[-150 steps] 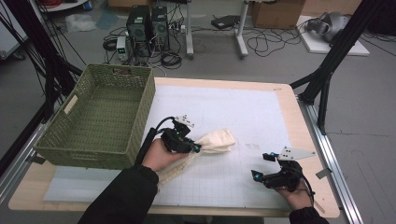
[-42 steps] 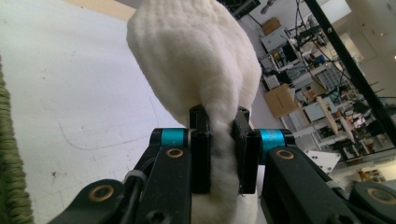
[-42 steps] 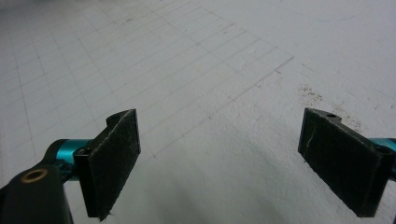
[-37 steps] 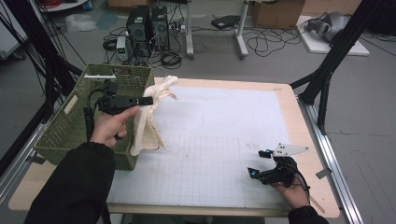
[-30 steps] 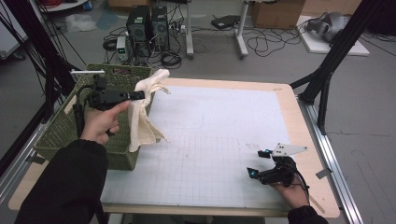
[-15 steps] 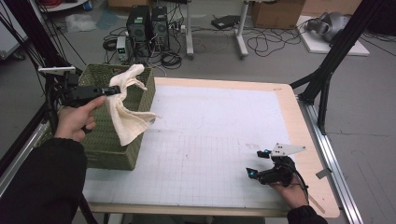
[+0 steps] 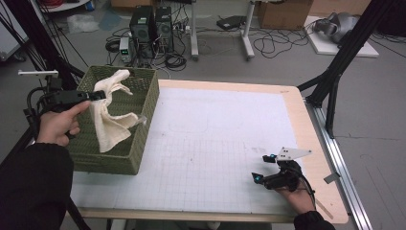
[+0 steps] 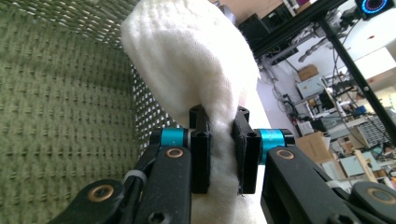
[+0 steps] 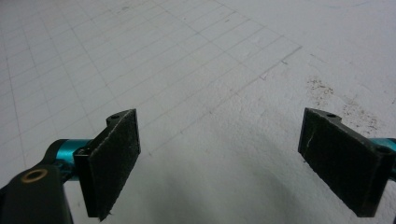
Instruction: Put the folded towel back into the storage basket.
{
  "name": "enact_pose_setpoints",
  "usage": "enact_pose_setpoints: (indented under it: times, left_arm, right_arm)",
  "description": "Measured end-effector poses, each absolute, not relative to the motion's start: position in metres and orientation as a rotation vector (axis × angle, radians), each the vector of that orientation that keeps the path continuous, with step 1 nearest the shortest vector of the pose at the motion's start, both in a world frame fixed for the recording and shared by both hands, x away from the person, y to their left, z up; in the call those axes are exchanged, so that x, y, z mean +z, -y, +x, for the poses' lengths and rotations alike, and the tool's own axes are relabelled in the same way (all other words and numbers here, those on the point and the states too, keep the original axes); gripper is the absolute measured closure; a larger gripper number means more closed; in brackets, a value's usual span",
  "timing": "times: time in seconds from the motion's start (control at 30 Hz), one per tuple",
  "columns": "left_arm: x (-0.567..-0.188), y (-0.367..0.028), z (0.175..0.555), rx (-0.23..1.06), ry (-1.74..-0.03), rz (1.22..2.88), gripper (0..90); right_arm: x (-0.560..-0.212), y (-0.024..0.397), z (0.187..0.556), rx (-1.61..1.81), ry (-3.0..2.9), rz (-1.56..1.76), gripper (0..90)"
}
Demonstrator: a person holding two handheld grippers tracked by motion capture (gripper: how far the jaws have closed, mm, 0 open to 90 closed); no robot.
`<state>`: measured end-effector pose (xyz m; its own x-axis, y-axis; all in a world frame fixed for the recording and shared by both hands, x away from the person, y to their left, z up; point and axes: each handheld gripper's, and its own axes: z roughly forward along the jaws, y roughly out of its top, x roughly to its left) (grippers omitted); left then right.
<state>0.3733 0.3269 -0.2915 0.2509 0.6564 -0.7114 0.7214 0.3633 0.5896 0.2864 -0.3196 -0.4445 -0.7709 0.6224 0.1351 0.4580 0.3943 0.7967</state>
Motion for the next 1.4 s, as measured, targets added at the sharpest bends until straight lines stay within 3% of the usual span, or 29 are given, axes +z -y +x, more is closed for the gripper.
enact_pose_setpoints:
  times: [0.57, 1.0, 1.4]
  left_arm:
    - [-0.348, -0.323, 0.394, -0.069, -1.635, 1.453, 79.7]
    - [-0.374, -0.313, 0.415, 0.113, -1.744, 1.505, 79.3]
    - [-0.392, -0.306, 0.42, 0.166, -1.887, 1.749, 78.5]
  right_arm:
    - [-0.448, 0.319, 0.289, 1.314, -2.472, 0.954, 12.2]
    - [-0.449, 0.317, 0.29, 1.3, -2.482, 0.948, 12.2]
    - [-0.45, 0.316, 0.291, 1.293, -2.486, 0.944, 12.2]
